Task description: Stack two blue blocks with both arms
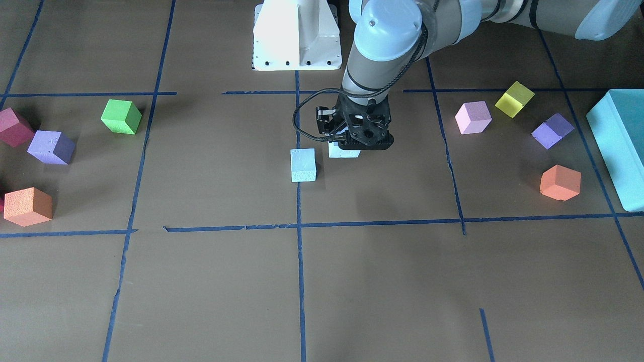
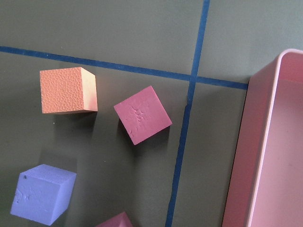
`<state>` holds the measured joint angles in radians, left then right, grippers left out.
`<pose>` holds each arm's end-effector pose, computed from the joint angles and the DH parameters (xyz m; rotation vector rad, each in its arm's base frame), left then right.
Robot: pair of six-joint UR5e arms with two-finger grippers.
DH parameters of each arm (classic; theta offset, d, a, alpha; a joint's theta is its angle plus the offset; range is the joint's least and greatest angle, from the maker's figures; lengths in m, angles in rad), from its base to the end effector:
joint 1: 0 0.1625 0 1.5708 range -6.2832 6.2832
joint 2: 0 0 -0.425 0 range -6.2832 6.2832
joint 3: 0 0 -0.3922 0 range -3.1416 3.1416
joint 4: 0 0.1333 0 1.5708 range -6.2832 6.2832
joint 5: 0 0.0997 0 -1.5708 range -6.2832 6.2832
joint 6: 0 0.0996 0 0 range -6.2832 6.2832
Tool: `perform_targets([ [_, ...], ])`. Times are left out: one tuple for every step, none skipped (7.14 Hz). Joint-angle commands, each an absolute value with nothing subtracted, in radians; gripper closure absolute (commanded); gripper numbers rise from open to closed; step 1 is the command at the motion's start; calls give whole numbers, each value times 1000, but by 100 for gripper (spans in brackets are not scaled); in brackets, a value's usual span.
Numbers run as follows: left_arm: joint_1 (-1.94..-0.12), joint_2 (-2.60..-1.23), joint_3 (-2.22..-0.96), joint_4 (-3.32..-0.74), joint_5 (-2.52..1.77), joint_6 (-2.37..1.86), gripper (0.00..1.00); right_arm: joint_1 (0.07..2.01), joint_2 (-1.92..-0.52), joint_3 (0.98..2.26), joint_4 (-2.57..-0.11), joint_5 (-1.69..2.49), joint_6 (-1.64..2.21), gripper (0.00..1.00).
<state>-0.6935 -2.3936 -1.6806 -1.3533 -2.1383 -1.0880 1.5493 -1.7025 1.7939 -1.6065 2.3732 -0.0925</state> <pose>0.4685 -0.4932 0.1346 -0.0656 0.8782 0.0059 0.0523 -0.4394 0.6116 0.0812 -0.8004 -0.1301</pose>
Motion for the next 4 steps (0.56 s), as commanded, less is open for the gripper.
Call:
perform_targets([
  [-626,-2472,-1584,-1379,-2085,-1159,99,1549,-1713,1789,-1611,2373,-91,0],
  [-608,-2485,-1531,-1447,-2060,-1179,99,1549,-1713,1789,-1611,2375,-91,0],
  [-603,-2487,-1487,-1494,-2059,-1181,99,1549,-1713,1786,-1611,2375,-91,0],
  [-600,-2494,-1455,-1506,-2059,-1181,99,1549,-1713,1784,-1611,2375,-89,0],
])
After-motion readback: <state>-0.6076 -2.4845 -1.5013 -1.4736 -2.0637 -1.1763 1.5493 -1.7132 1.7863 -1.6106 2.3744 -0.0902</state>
